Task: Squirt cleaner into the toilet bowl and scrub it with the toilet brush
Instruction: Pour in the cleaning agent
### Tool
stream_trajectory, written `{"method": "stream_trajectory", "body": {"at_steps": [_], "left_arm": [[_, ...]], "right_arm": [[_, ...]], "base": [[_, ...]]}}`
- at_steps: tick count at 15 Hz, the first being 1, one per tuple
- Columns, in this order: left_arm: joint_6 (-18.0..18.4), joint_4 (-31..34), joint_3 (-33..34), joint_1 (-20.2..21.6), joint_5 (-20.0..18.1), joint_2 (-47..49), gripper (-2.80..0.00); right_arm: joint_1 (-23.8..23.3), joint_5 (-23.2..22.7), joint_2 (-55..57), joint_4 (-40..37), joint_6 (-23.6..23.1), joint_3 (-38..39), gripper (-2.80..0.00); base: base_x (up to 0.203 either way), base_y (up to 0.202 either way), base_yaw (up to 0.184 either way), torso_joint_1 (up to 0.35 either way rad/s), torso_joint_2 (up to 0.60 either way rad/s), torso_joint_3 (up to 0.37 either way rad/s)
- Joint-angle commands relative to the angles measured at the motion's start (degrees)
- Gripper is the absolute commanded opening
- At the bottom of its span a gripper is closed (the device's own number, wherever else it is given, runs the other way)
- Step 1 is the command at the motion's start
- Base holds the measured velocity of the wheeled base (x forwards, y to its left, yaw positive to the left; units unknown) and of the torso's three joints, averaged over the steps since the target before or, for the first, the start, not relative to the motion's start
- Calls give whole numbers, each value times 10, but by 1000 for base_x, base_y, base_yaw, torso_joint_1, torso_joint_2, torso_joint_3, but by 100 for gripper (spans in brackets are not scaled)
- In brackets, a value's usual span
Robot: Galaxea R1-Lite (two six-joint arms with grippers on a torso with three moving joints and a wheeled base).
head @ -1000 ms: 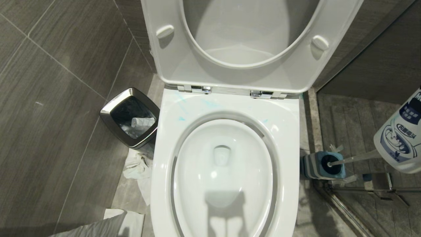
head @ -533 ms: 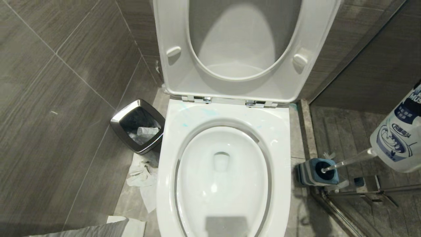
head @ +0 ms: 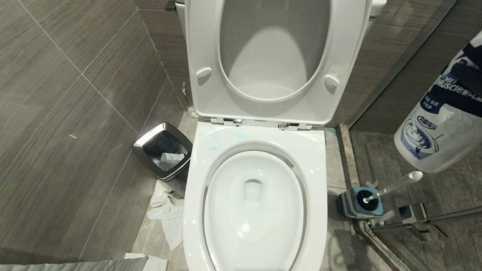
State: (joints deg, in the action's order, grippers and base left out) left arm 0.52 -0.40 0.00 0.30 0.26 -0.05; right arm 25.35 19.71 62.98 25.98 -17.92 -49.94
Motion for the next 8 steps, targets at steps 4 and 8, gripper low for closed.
{"method": "stream_trajectory", "body": {"at_steps": [4,8], "left_arm": [[-9,0,4,0,1,0,-280],[-9,0,4,0,1,0,-280]], "right_arm": [[111,112,150,83,-42,-46,-280],[153,135,220,92,-71,-109,-280]], "base": [[0,0,0,0,0,0],[0,0,0,0,0,0]]}}
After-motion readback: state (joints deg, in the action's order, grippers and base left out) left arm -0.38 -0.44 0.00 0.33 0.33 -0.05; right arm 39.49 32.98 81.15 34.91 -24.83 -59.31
